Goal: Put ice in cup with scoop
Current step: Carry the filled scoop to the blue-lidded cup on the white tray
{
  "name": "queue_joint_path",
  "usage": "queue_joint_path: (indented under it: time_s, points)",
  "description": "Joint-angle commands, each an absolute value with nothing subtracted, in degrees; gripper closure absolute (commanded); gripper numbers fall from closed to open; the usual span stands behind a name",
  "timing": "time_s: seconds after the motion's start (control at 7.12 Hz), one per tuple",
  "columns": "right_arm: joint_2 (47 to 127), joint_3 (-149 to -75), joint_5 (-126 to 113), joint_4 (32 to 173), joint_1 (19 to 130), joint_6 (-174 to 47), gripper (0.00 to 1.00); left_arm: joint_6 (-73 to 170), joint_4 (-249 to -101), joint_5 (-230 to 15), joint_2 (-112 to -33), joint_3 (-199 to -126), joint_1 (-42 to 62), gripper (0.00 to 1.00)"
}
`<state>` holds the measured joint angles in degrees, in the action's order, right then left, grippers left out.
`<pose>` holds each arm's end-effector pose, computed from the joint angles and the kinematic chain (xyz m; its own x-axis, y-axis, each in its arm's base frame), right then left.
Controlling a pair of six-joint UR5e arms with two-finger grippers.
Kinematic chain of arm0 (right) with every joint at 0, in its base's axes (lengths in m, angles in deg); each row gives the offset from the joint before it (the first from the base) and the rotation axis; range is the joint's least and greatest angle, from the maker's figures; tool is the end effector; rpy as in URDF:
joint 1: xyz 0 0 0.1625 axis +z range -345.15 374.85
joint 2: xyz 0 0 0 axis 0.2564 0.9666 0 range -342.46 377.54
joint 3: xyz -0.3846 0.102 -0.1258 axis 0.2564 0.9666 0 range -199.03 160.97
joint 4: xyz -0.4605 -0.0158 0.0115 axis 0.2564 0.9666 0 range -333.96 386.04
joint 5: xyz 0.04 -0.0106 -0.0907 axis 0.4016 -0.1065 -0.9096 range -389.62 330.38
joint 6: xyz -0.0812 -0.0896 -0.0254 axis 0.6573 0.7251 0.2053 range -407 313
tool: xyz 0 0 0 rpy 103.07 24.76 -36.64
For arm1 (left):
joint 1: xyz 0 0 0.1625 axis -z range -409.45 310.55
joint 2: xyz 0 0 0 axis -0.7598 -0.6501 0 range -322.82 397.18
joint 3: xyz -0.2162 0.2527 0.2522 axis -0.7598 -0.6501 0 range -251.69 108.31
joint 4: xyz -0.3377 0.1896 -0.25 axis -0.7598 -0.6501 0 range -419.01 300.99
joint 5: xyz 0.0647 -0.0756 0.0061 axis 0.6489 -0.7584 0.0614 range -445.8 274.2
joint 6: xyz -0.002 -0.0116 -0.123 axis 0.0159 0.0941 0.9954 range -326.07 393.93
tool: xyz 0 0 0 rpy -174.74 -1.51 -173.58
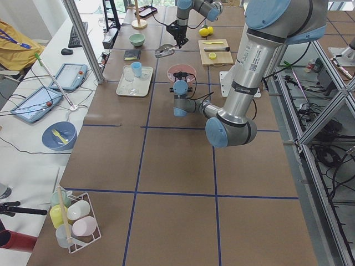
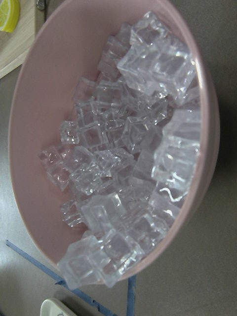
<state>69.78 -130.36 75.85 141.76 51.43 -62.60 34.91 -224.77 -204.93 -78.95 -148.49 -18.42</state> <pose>-0.4470 -0.4567 0.1585 0.6201 -0.6958 0.3624 0.5231 0.7110 0.4699 0.5827 -0.4359 0.3414 0.0336 0.9990 -0.0282 -0.0192 0.0288 0.9994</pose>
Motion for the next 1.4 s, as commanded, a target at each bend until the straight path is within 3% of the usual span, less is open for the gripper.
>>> queue_joint_path:
  time_s: [0.0, 0.42, 1.26]
  points:
    - [68.3, -123.1, 80.0, 142.1, 58.3, -54.5, 1.0, 34.9, -224.8, -204.9, -79.1, -148.5, -18.4, 0.0]
    - [62.8, -110.1, 82.9, 142.3, 62.8, -47.3, 1.0, 34.8, -224.8, -204.9, -79.1, -148.7, -18.4, 0.0]
    - [57.5, -102.6, 84.3, 149.0, 63.8, -41.7, 1.0, 34.6, -224.8, -205.0, -79.0, -148.9, -18.4, 0.0]
